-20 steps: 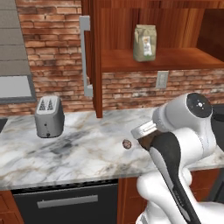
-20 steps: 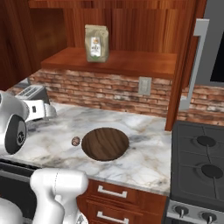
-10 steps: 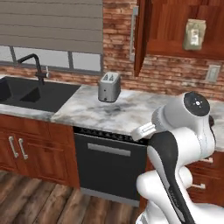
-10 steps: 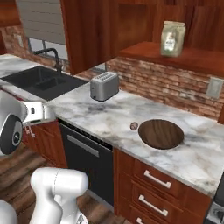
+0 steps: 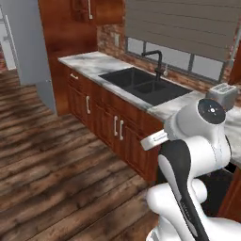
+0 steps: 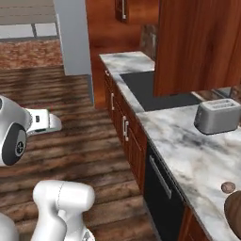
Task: Pick the egg and butter from the fridge and place them by the bowl for mixing.
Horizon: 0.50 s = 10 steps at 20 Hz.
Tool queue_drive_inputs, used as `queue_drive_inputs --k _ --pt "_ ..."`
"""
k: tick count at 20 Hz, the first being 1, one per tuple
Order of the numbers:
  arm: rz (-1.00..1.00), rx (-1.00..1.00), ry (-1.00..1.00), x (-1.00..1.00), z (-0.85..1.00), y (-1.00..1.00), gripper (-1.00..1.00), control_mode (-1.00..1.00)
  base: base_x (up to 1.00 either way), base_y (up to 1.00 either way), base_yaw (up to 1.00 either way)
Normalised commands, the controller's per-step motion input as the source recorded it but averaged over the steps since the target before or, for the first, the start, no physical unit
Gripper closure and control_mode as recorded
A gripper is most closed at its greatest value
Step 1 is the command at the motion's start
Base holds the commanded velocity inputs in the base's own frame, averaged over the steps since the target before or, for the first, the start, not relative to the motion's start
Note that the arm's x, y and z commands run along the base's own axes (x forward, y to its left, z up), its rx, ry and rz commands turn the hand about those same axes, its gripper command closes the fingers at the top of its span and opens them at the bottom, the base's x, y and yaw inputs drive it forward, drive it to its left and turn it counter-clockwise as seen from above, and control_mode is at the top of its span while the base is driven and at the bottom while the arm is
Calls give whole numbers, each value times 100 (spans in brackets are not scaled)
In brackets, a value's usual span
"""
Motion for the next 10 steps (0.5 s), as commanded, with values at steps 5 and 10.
queue_drive_inputs --k 5,10 --pt "0 0 0 0 0 0 -100 100 55 0 84" --pt "0 0 0 0 0 0 -100 100 100 0 46"
